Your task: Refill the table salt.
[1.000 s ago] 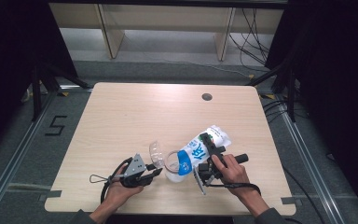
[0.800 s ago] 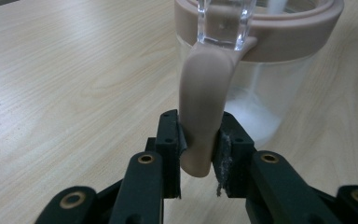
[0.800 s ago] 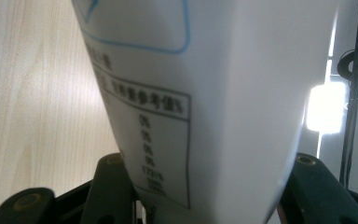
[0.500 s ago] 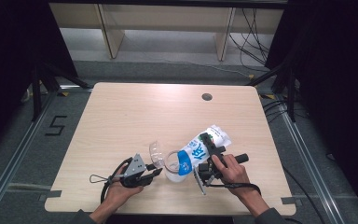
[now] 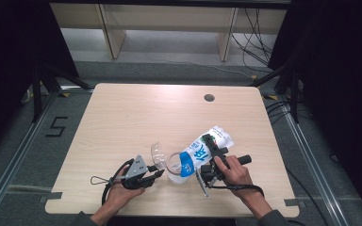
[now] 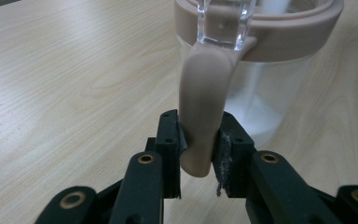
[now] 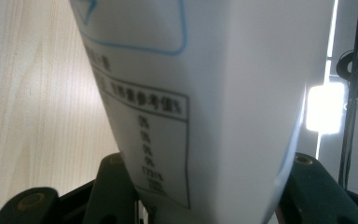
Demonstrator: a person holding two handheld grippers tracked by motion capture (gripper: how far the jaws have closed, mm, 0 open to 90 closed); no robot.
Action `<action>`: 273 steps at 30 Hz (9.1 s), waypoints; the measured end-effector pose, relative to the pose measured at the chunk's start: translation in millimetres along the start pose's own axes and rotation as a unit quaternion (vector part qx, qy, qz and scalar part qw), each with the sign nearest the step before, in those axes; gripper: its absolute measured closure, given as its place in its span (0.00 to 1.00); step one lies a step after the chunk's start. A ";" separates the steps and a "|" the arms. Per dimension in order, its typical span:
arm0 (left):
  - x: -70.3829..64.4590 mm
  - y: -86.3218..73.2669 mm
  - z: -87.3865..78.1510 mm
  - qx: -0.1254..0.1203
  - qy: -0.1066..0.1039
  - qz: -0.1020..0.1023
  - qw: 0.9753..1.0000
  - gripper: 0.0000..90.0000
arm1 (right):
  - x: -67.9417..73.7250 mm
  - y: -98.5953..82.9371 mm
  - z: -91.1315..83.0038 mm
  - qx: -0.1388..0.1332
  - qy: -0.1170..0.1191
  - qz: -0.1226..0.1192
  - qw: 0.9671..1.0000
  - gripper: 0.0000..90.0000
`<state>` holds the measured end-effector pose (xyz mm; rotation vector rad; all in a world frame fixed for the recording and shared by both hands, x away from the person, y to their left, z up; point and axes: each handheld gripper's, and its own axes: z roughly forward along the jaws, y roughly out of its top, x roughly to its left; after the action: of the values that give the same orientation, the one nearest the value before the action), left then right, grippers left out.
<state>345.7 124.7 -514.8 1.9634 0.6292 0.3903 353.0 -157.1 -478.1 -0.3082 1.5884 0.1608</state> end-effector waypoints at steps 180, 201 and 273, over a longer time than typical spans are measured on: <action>-0.1 0.2 0.0 0.000 0.000 0.002 1.000 0.81 | -7.3 2.6 -2.9 0.000 0.000 -0.035 0.999 0.74; -0.5 0.4 -0.4 0.001 0.003 0.001 1.000 0.81 | -3.2 1.8 0.3 -0.023 -0.010 -0.017 1.000 0.75; 0.0 0.2 -0.1 0.000 0.000 -0.005 1.000 0.81 | -0.9 2.4 -4.1 -0.007 0.006 -0.008 1.000 0.79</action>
<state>345.7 124.6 -514.6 1.9603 0.6379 0.3844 348.5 -155.9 -477.2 -0.3334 1.5964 0.1570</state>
